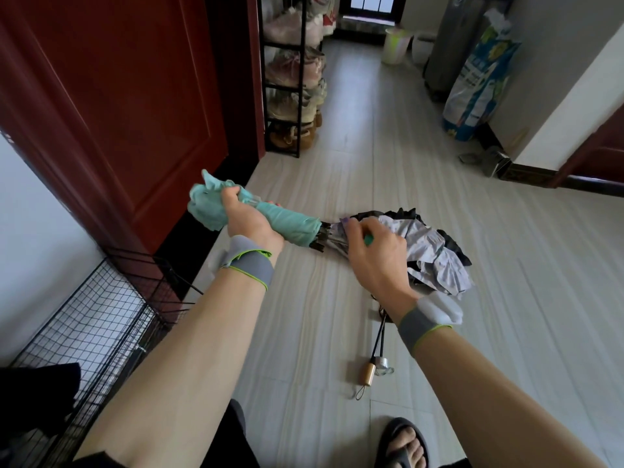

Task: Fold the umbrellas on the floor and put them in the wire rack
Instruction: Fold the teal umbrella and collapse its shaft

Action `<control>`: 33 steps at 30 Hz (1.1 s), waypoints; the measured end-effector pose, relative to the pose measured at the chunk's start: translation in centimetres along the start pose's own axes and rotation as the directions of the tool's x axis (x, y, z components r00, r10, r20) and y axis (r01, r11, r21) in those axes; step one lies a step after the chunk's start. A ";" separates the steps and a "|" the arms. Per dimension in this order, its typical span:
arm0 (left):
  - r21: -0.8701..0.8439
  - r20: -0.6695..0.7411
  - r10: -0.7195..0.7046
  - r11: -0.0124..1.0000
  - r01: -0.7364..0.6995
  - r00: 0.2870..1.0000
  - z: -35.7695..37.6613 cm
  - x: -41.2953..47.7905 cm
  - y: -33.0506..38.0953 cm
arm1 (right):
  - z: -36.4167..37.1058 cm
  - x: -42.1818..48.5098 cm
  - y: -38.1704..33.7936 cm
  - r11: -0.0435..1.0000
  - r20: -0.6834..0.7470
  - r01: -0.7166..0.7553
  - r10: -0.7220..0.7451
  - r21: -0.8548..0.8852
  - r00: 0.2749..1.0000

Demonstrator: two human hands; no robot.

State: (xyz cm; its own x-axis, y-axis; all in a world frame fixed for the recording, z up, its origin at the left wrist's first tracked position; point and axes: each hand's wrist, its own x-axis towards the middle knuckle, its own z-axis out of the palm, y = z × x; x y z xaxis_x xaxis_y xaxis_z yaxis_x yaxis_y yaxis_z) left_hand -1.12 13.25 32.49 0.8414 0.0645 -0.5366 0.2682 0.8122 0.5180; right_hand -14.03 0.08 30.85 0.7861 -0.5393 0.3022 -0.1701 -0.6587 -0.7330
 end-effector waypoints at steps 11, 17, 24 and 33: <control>0.017 -0.025 -0.010 1.000 0.010 1.000 0.6 -0.5 -2.9 | 1.6 1.2 -2.0 0.565 0.274 -0.463 0.389 0.683 0.880; 0.042 -0.036 -0.011 0.999 0.013 0.999 0.5 -0.4 -2.6 | 1.0 0.9 -2.1 0.643 0.355 -0.478 0.323 0.598 0.878; 0.078 0.028 0.019 0.997 -0.021 0.999 0.3 0.2 -2.4 | 1.3 0.8 -1.7 0.684 0.447 -0.524 0.311 0.507 0.839; 0.319 0.098 -0.110 0.945 0.073 0.989 -2.1 0.1 1.2 | 2.3 1.0 -4.1 0.695 0.458 -0.526 0.309 0.490 0.834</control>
State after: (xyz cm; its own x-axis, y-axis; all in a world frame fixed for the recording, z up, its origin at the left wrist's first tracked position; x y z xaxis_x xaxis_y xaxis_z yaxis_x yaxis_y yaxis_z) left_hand -1.67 15.40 31.66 0.8487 -0.0823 -0.5224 0.4648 0.5872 0.6626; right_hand -11.19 3.47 32.71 0.8749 -0.4127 -0.2535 -0.2408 0.0835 -0.9670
